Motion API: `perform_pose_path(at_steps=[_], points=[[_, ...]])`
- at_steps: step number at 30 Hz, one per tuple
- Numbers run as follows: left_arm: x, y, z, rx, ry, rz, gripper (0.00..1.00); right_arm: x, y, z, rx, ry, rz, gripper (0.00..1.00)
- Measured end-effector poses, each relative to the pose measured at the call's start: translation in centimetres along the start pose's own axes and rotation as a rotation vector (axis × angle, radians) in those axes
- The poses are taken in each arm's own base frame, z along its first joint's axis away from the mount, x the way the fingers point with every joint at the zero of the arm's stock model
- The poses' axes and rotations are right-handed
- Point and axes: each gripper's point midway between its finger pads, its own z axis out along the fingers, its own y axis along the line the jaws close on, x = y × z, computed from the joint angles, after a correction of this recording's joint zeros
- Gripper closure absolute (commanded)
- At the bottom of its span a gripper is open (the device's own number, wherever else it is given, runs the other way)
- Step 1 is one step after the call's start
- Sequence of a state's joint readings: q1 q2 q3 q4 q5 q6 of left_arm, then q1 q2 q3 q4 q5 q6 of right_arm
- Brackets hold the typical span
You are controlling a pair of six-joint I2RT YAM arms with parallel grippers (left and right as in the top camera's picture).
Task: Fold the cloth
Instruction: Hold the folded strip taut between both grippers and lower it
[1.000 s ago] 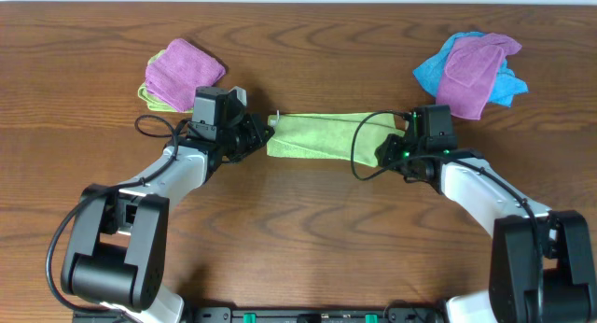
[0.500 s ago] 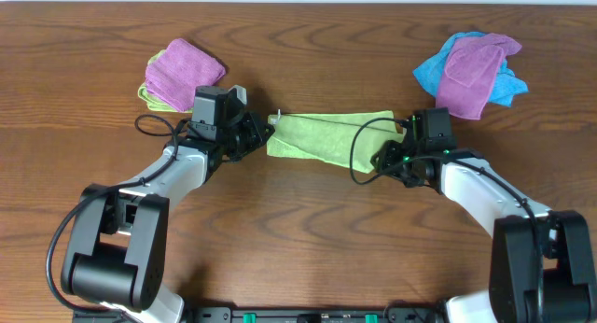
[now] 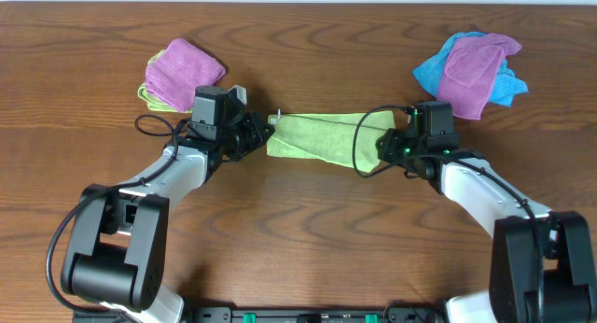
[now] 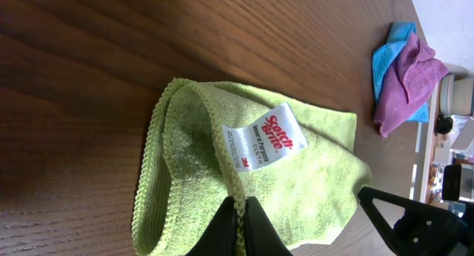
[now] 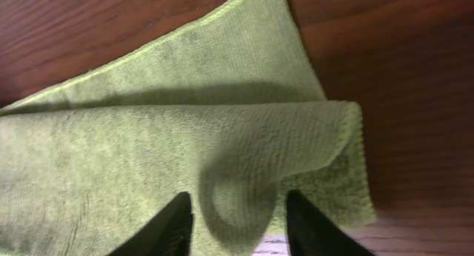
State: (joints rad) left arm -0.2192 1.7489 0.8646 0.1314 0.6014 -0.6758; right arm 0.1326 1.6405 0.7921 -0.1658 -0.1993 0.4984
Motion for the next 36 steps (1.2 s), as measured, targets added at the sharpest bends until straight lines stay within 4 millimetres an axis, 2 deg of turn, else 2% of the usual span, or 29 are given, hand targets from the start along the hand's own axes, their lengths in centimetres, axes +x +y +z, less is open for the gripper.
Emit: perform_pose_path(at_steps=[3,9,16,21,25,29,36], points=[[0.0,0.0,0.0,0.0,0.0,0.0,0.94,-0.6,-0.2,0.0,0.014,-0.028,-0.013,0.69],[0.0,0.0,0.0,0.0,0.0,0.0,0.94,-2.1,0.2,-0.1,0.009,-0.094,-0.031,0.71],[0.0,0.0,0.0,0.0,0.0,0.0,0.94,-2.0,-0.2,0.5,0.019,-0.09,-0.033,0.75],[0.0,0.0,0.0,0.0,0.0,0.0,0.94,-2.1,-0.2,0.6,0.019,-0.092,-0.04,0.86],[0.0,0.0,0.0,0.0,0.0,0.0,0.94,-2.1,-0.1,0.6,0.018,-0.094,-0.047,0.99],[0.0,0.0,0.0,0.0,0.0,0.0,0.94,-2.8,0.2,0.5,0.005,-0.122,-0.052,0.99],[0.0,0.0,0.0,0.0,0.0,0.0,0.94,-5.3,1.7,0.0,-0.044,-0.217,-0.082,0.99]])
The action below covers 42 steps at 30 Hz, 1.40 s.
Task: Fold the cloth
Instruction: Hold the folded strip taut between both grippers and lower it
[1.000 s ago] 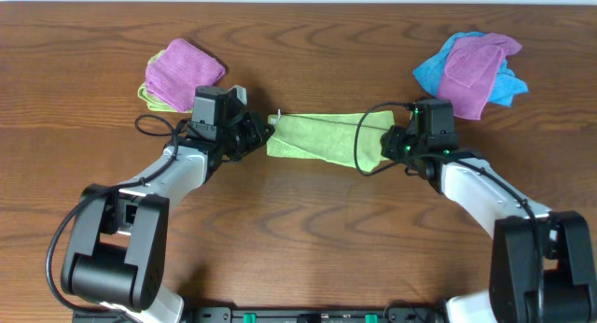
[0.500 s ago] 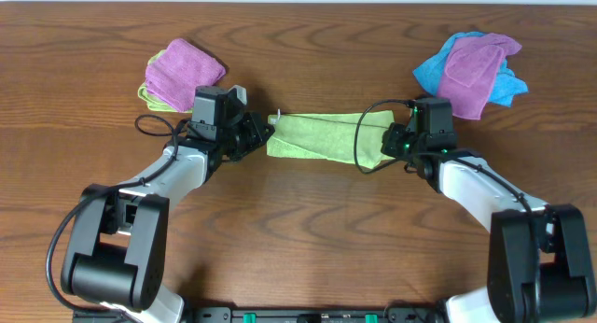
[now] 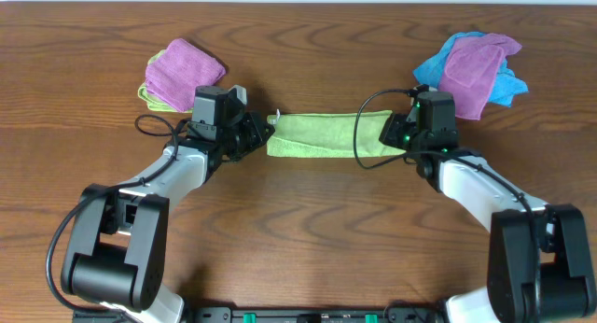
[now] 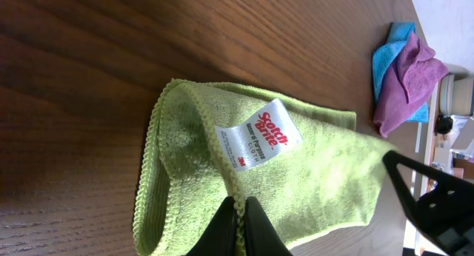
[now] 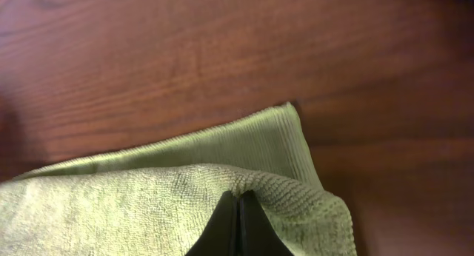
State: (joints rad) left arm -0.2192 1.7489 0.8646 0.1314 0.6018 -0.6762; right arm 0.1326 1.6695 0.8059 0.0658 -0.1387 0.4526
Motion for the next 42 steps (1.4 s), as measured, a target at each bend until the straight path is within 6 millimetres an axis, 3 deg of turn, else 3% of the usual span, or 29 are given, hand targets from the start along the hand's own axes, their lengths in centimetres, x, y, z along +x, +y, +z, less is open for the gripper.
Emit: perform_pose_path(at_steps=[7,10,11,14,19,21,23,28,31,33,35,37,38,42], points=[[0.0,0.0,0.0,0.003,0.002,0.0,0.94,-2.1,1.0,0.3,-0.018,-0.044,-0.049,0.97],[0.0,-0.1,0.0,0.003,0.003,0.0,0.94,-1.9,0.7,1.0,-0.01,-0.033,-0.06,0.75],[0.0,-0.1,0.0,0.003,0.003,0.0,0.94,-1.6,0.4,1.3,-0.003,-0.026,-0.059,0.58],[0.1,-0.1,0.0,0.007,0.006,0.0,0.94,-0.7,-0.2,2.0,0.016,0.003,-0.063,0.41],[0.2,-0.2,0.0,0.014,0.013,0.001,0.93,-0.6,-0.2,2.1,0.012,0.013,-0.069,0.36],[0.1,-0.2,0.0,0.014,0.011,0.014,0.81,-0.6,0.1,1.8,0.002,0.017,-0.068,0.34],[0.0,0.0,-0.2,0.013,0.007,0.029,0.6,-1.0,0.7,1.2,-0.014,0.017,-0.07,0.32],[-0.9,0.6,-0.6,0.008,-0.012,0.073,0.37,-2.3,2.0,-1.1,-0.046,-0.004,-0.074,0.28],[-1.2,0.9,-0.8,0.004,-0.022,0.093,0.32,-2.0,2.1,-1.6,-0.042,0.017,-0.07,0.23],[-1.4,1.0,-1.0,0.003,-0.027,0.095,0.34,-1.0,1.7,-1.7,-0.025,0.061,-0.054,0.21],[-1.6,0.9,-1.2,0.005,-0.033,0.097,0.54,0.0,1.1,-1.8,-0.005,0.104,-0.028,0.17],[-2.1,0.2,-1.4,0.017,-0.044,0.114,0.82,0.9,0.5,-2.0,0.01,0.145,0.012,0.07],[-2.7,-0.8,-1.6,0.033,-0.058,0.14,0.88,1.3,0.2,-2.1,0.014,0.167,0.04,0.01],[-4.0,-4.0,-1.5,0.062,-0.099,0.211,0.95,1.5,-1.2,-2.5,0.018,0.199,0.121,0.01]])
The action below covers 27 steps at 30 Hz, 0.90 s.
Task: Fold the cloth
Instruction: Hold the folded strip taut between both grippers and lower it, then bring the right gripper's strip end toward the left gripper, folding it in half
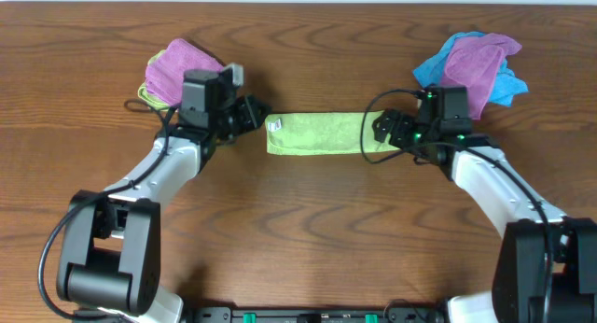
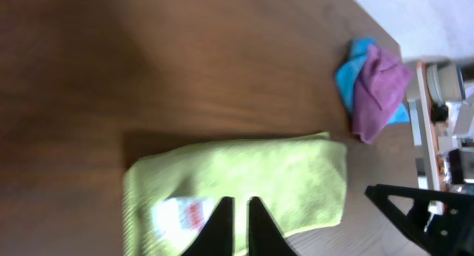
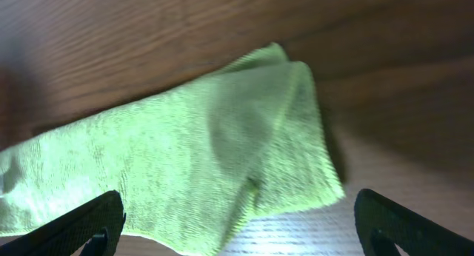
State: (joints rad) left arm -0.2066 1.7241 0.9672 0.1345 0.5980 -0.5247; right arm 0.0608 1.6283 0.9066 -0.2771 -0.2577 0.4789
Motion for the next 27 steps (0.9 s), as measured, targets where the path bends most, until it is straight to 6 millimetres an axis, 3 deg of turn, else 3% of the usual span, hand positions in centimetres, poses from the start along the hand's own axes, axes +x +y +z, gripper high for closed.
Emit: perform_pose_path(at_steps=[3,7,17,27], points=[[0.3,-1.4,0.6,0.0,-0.001,0.035,0.94,-0.3,-1.0,-0.3,-0.004,0.006,0.052,0.01],[1.9,-1.6,1.8,-0.016,0.036,0.049,0.94,-0.6,-2.0,-0.7,-0.02,0.015,0.107,0.01],[5.0,3.0,4.8,-0.117,0.129,0.013,0.95,-0.4,-1.9,-0.8,-0.053,0.032,0.13,0.01],[6.7,4.2,6.6,-0.149,0.176,0.012,0.94,-0.3,-1.3,-0.8,-0.086,0.038,0.126,0.01]])
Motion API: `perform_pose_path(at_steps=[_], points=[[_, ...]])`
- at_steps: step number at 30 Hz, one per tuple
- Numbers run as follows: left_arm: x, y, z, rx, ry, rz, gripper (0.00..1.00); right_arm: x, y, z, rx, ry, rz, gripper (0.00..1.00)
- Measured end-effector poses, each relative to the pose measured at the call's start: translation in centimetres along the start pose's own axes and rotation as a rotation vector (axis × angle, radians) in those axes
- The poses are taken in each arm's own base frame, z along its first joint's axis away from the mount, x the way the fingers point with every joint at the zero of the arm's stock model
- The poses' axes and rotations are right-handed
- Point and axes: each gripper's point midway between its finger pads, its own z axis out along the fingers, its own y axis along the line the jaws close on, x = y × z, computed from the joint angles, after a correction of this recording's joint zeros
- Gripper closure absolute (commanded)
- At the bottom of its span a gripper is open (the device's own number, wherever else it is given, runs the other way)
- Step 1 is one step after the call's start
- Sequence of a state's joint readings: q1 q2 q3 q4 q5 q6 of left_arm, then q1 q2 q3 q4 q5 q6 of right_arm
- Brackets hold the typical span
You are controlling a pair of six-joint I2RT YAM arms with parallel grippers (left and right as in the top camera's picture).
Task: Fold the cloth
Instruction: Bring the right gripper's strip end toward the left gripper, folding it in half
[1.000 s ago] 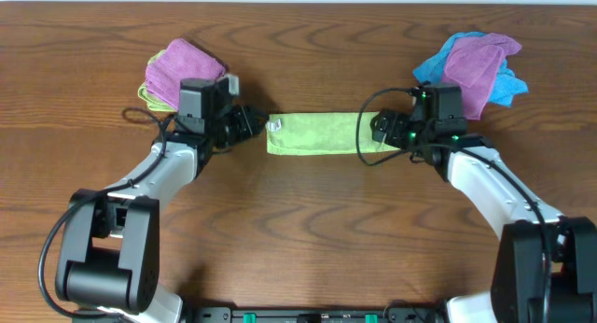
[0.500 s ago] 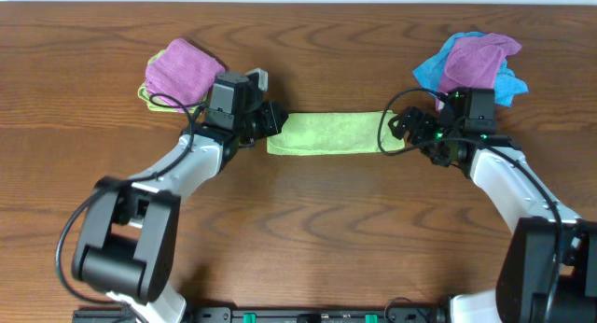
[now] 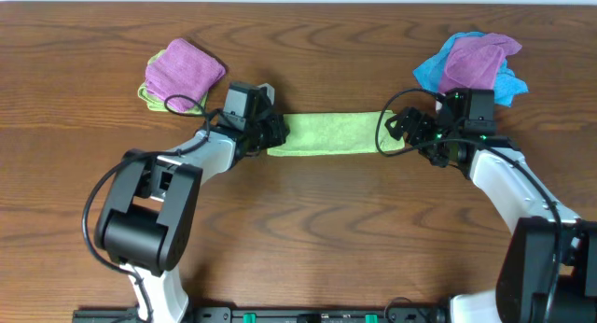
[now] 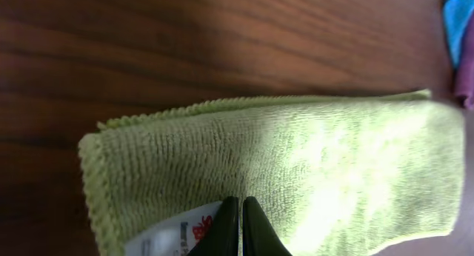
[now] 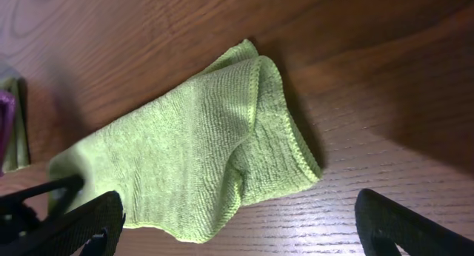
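The green cloth [image 3: 326, 134] lies on the table as a long narrow folded strip. My left gripper [image 3: 272, 134] is at its left end. In the left wrist view the fingers [image 4: 241, 211] are shut together on the green cloth [image 4: 296, 152], right by its white label [image 4: 174, 230]. My right gripper [image 3: 395, 133] stands just off the strip's right end. In the right wrist view it is wide open [image 5: 237, 226] with nothing between its fingers, and the cloth's doubled right end [image 5: 222, 145] lies ahead of it.
A folded purple cloth on a green one [image 3: 182, 71] sits at the back left. A pile of purple and blue cloths [image 3: 471, 66] lies at the back right, close behind my right wrist. The wooden table [image 3: 317, 230] spreads bare in front.
My left gripper was slightly open and back from the cloth's left end. Now it is on that end and shut by the label. My right gripper is still open, a little farther right.
At first my left gripper held the cloth's left edge while the right stood open over the loose right end. Then both were shut on the ends. Later both were off the cloth, which lay as a narrow strip. Now the left is shut on it again.
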State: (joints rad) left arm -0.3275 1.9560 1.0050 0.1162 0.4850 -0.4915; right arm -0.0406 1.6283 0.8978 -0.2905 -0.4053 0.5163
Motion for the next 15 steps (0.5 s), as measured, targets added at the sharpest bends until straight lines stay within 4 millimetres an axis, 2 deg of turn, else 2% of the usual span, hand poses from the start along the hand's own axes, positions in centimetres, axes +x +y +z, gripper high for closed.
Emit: perform_pose_path(at_steps=[5,12,15], points=[[0.3,0.3,0.4,-0.011,0.008,0.0,0.94,-0.4,0.2,0.4,-0.016,-0.012,-0.005,0.01],[0.3,0.6,0.4,-0.032,0.013,-0.005,0.94,0.4,-1.2,3.2,-0.014,0.038,0.038,0.02],[0.4,0.6,0.4,-0.035,0.013,-0.004,0.94,0.5,-1.1,3.8,-0.027,0.044,0.043,0.05]])
